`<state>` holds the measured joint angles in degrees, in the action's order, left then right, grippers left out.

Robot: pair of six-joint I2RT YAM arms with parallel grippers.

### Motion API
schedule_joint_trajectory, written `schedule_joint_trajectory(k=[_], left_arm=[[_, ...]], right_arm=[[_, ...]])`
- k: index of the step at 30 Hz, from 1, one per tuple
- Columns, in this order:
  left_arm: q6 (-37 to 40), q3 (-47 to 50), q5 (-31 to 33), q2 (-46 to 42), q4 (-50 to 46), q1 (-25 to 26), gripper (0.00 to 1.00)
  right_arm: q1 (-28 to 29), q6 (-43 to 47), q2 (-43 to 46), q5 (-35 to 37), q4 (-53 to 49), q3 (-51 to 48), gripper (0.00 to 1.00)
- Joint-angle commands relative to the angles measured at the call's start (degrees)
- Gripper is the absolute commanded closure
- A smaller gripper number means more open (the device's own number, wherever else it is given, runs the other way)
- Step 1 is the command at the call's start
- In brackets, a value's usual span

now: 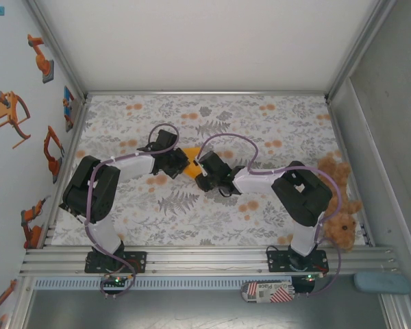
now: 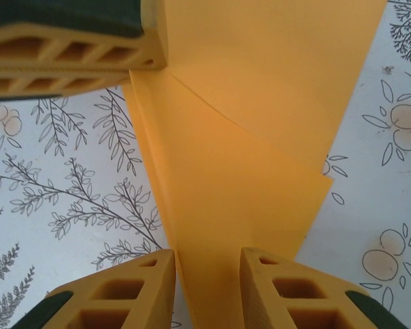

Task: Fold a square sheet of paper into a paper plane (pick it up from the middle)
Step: Fourth fold the wing at the center of the table.

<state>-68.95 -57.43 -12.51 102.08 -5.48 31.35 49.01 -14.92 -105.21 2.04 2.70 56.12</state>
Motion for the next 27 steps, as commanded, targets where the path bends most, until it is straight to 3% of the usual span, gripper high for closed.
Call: schedule_joint_trajectory(k=[1, 14, 18, 24, 27], left_arm=[[-1.95, -0.37, -2.24, -1.04, 0.99, -0.54, 0.94], [-3.39, -0.54, -4.21, -1.01, 1.7, -0.9, 0.94], [-3.4, -0.23, -4.24, -1.28, 1.69, -1.09, 0.92], [-2.7, 0.26, -3.92, -3.22, 1.46, -1.9, 0.82], [-1.82, 1.62, -3.02, -5.92, 1.47, -3.62, 0.72]], right_arm=[[0.47, 1.44, -0.55, 1.03, 1.45, -0.53, 0.71], [0.8, 3.06, -1.8, 3.23, 0.53, 1.71, 0.73], [0.8, 3.01, -1.77, 3.49, 0.61, 1.23, 0.78], [0.8, 2.88, -1.36, 3.5, 1.0, 0.25, 0.86], [0.82, 3.03, -0.75, 3.25, 1.77, -0.63, 0.88]])
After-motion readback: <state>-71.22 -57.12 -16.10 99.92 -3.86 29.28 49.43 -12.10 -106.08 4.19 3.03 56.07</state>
